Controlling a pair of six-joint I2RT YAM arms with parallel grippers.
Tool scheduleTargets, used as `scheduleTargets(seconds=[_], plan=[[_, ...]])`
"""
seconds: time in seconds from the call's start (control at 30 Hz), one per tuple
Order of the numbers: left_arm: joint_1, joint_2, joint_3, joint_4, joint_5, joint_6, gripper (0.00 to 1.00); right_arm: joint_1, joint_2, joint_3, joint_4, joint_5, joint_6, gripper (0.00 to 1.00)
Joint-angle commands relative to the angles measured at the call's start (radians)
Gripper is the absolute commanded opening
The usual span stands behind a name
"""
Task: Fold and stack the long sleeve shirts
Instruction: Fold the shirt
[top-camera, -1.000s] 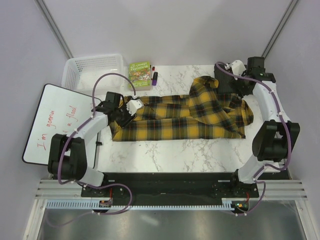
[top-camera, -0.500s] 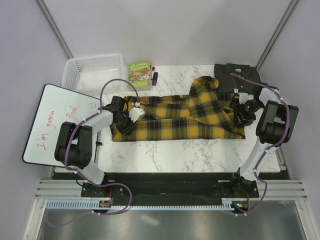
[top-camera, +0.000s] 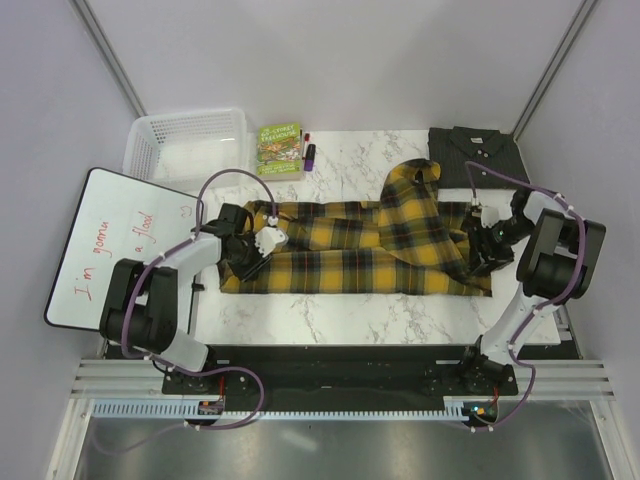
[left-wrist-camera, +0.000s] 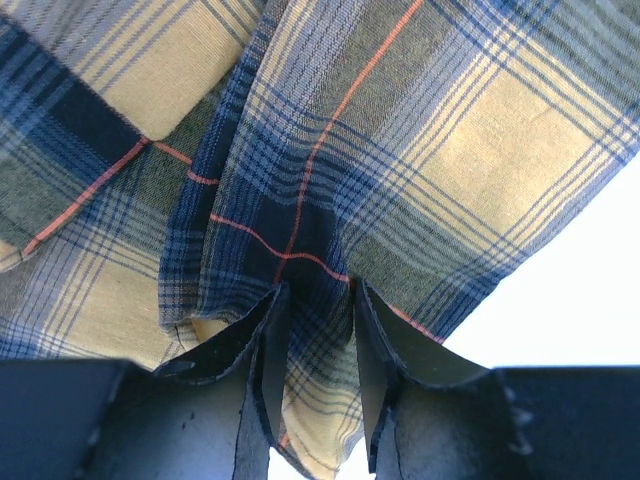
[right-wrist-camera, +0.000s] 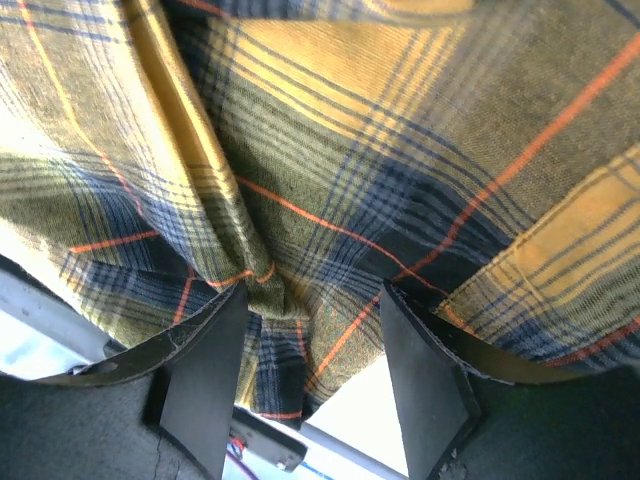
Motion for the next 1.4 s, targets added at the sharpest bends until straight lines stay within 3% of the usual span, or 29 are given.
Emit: scheduleTargets(seconds=[0.0,0.2,0.5,0.6,0.7,0.8,0.97,1.2,1.37], plan=[[-0.023,-0.085,-0.066,-0.169,0.006,0.037,0.39,-0.046,-0.096,-0.086,-0.064,-0.004,-0.134,0.64],[-0.029,-0.154,0.003,-0.252,0.084,-0.020,0.41,-0.038,-0.268,-0.068,-0.127,-0.117,-0.201,0.63],[-0.031,-0.147,0.081,-0.263,0.164,-0.057,0.45,0.057,-0.085,0.195,-0.134,-0.189,-0.066,0.51],[-0.032,-0.179,0.142,-0.235,0.254,-0.061,0.51,0.086,-0.029,0.265,-0.110,-0.186,-0.026,0.50],[-0.031,-0.122,0.315,-0.182,0.376,-0.122,0.60,0.122,0.011,0.312,-0.047,-0.206,0.048,0.50],[-0.034,-0.023,0.458,-0.117,0.468,-0.239,0.65,0.174,0.047,0.358,0.057,-0.223,0.153,0.54],[-0.036,0.064,0.540,-0.027,0.495,-0.383,0.69,0.264,0.143,0.518,0.198,-0.209,0.301,0.65],[-0.036,-0.016,0.419,-0.002,0.489,-0.381,0.71,0.318,0.292,0.705,0.356,-0.136,0.496,0.83],[-0.036,-0.119,0.328,-0.004,0.436,-0.348,0.72,0.355,0.383,0.817,0.384,-0.100,0.557,0.85]])
